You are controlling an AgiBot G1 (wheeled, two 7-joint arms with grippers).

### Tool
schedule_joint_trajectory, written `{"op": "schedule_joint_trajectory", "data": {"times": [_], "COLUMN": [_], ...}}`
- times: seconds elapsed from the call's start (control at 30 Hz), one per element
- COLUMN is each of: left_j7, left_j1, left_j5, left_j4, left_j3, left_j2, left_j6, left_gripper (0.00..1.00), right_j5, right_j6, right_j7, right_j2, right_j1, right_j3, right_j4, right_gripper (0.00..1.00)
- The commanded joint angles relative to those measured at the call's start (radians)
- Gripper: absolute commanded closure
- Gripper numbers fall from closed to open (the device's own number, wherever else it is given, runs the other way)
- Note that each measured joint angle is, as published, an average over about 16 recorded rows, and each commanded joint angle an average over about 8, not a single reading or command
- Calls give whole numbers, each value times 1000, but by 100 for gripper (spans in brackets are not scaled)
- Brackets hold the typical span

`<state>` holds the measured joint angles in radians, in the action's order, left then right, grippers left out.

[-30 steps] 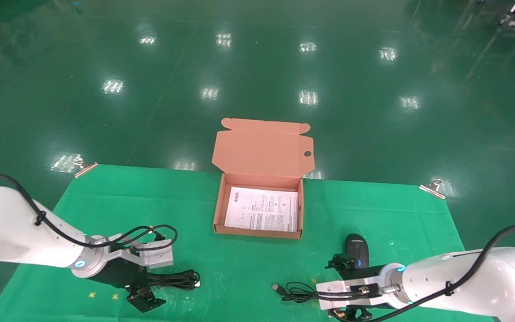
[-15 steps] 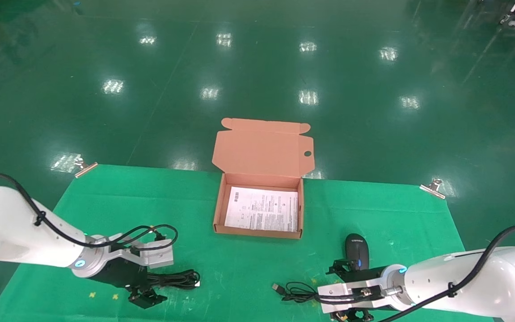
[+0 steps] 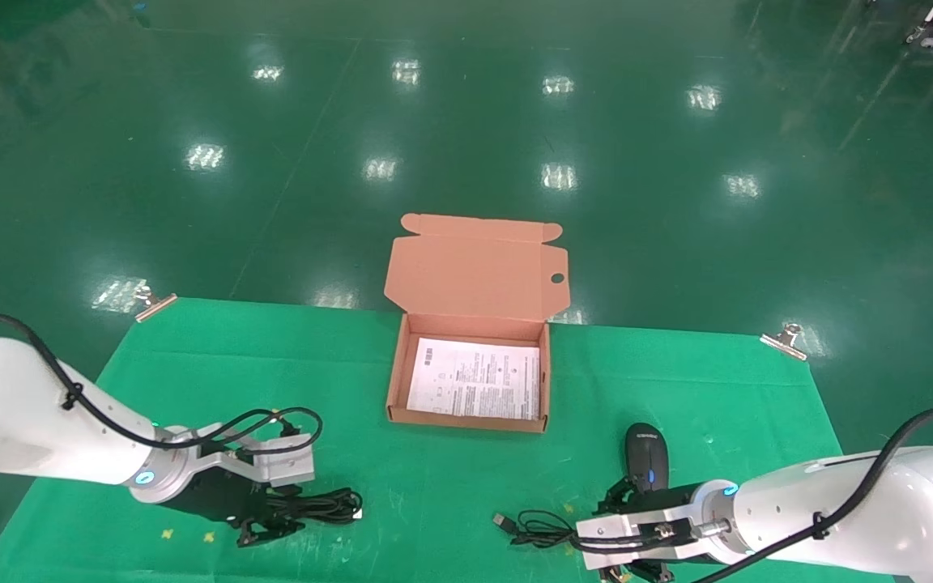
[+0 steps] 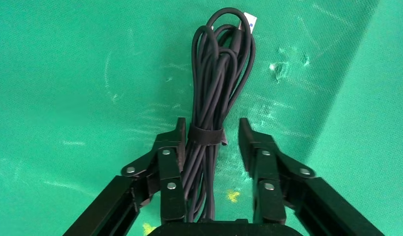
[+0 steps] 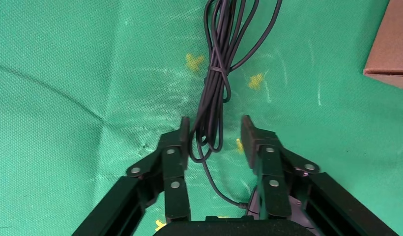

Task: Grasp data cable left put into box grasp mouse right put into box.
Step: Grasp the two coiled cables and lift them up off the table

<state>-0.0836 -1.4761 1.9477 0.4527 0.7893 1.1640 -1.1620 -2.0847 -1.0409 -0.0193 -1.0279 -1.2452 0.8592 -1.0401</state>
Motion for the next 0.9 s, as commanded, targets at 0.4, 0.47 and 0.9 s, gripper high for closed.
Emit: {"op": "schedule_joint_trajectory", "data": {"times": [0.4,0.47,0.9], "left_j7": [-1,-1,3], "left_j1": [1,1,-36], "left_j5": [0,0,-14], "left_j4": [2,2,46], "left_j3": [1,1,-14], "left_j2": [-1,-1,-55], "left_j6": [-1,-1,-32], "left_gripper": [100,100,100], "right_j5": [0,-1,0], "right_j6": [-2,-2,-48], "right_j7": [1,1,-70], "right_j2": [1,1,93], "right_j1": [-1,-1,-37], "right_j3": [1,1,-33], "right_j4": [-2,-2,-118], "right_gripper": [100,100,100]}}
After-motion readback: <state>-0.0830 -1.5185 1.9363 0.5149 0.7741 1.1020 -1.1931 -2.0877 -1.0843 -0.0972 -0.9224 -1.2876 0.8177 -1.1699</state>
